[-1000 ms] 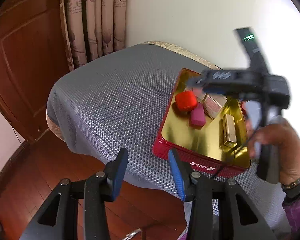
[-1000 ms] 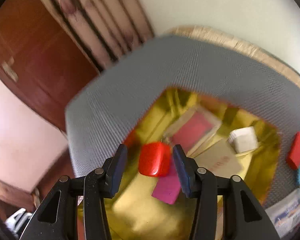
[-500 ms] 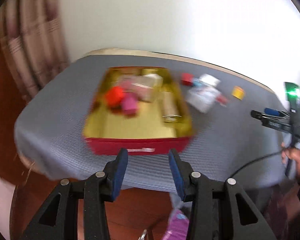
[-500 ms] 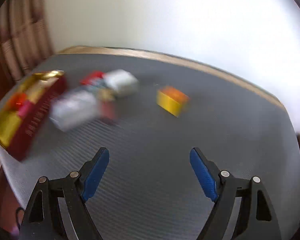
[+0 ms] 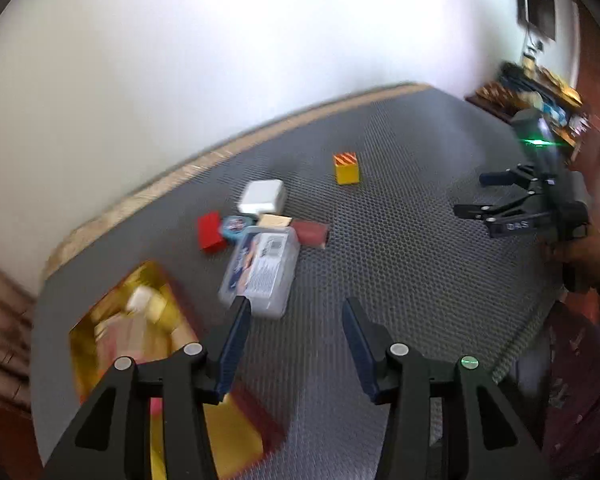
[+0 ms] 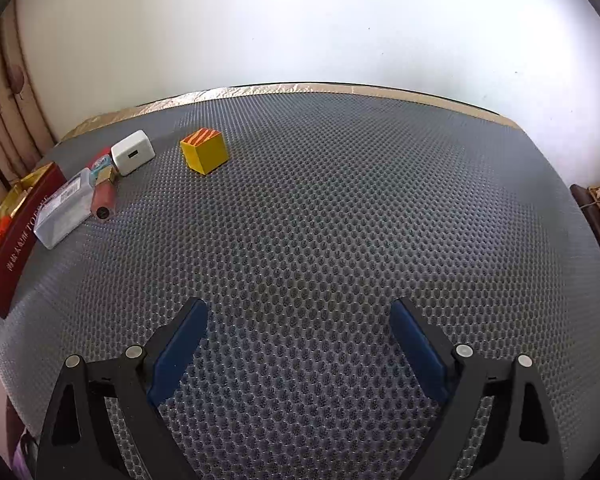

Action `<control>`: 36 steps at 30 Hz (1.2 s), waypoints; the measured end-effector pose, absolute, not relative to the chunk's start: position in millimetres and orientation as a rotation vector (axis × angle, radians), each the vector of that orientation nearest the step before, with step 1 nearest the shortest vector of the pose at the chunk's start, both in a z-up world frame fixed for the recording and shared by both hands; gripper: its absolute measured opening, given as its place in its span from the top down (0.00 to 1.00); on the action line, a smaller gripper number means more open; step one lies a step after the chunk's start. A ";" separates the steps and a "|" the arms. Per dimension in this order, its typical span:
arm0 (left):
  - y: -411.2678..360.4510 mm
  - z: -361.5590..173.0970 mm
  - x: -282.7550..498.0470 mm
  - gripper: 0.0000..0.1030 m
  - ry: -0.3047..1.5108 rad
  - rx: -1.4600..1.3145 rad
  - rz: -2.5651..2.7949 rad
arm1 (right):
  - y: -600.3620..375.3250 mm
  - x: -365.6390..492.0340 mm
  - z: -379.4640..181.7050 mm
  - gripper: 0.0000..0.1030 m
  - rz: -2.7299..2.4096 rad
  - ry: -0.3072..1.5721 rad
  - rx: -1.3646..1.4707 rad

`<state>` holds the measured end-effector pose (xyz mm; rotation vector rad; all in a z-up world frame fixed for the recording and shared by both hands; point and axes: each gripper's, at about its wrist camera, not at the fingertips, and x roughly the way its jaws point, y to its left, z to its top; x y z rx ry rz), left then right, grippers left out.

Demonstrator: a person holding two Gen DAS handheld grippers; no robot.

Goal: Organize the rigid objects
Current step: 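Reach the left gripper to the clear toothbrush-head box and grasp it, then carry the clear box over the tray and release it with the left gripper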

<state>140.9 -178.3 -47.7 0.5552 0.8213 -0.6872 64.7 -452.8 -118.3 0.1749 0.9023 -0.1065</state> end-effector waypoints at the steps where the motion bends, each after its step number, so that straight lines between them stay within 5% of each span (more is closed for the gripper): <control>1: -183.3 -50.9 153.6 0.53 0.845 0.560 -0.699 | -453.6 64.2 -117.5 0.11 -0.099 0.897 0.186; 19: -202.0 -95.9 263.8 0.53 1.124 0.599 -0.732 | -450.5 75.9 -122.5 0.06 -0.051 0.903 0.225; 36: -212.2 -125.3 285.4 0.40 1.379 0.641 -0.748 | -441.9 83.0 -125.8 0.03 -0.050 0.921 0.203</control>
